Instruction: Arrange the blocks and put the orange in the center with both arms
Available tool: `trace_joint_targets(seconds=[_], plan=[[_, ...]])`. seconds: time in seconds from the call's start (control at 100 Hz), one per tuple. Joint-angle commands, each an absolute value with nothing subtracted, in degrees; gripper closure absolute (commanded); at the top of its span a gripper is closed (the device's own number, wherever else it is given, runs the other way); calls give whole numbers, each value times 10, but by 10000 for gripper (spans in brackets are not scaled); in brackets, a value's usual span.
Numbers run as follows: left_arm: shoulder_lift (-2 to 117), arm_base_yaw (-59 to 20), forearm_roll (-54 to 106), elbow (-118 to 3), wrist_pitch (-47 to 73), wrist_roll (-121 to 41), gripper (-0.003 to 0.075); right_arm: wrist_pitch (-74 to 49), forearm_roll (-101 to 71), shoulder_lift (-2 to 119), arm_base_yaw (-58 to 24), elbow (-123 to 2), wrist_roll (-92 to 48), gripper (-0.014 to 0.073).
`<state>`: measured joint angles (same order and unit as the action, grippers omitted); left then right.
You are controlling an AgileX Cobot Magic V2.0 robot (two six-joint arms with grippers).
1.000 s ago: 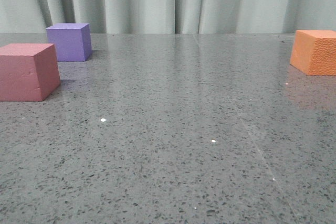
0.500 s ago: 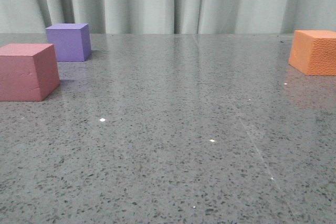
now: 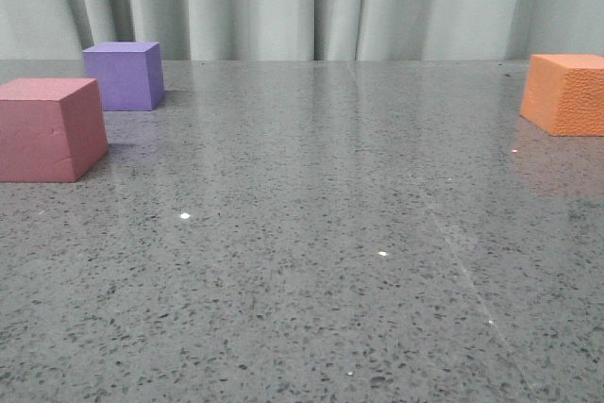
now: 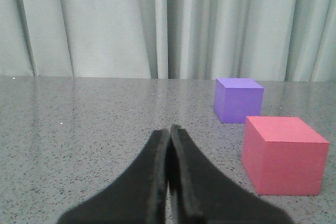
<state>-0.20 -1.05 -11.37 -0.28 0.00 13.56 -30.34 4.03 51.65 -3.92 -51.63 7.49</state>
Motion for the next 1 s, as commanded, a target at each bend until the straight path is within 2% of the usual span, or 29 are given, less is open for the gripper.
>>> trace_joint_targets(seconds=[0.0, 0.06, 0.13, 0.25, 0.34, 0.46, 0.8, 0.99], plan=[[-21, -10, -109, 28, -43, 138, 734, -288, 40, 517, -37, -537, 71, 570], [-21, -10, -109, 28, -43, 138, 734, -297, 40, 517, -37, -537, 71, 495], [-21, -10, -109, 28, -43, 138, 734, -301, 40, 517, -37, -537, 71, 369], [-21, -10, -109, 28, -43, 138, 734, -301, 40, 517, -37, -537, 71, 74], [-21, -10, -109, 28, -43, 138, 734, -292, 40, 521, -37, -537, 71, -71], [-21, -10, -109, 28, -43, 138, 734, -301, 40, 551, -37, -559, 71, -40], [-21, -10, -109, 28, -43, 138, 734, -388, 40, 721, -37, -737, 70, -40], [-21, -10, -109, 28, -43, 138, 734, -399, 40, 797, -37, -784, 70, -40]])
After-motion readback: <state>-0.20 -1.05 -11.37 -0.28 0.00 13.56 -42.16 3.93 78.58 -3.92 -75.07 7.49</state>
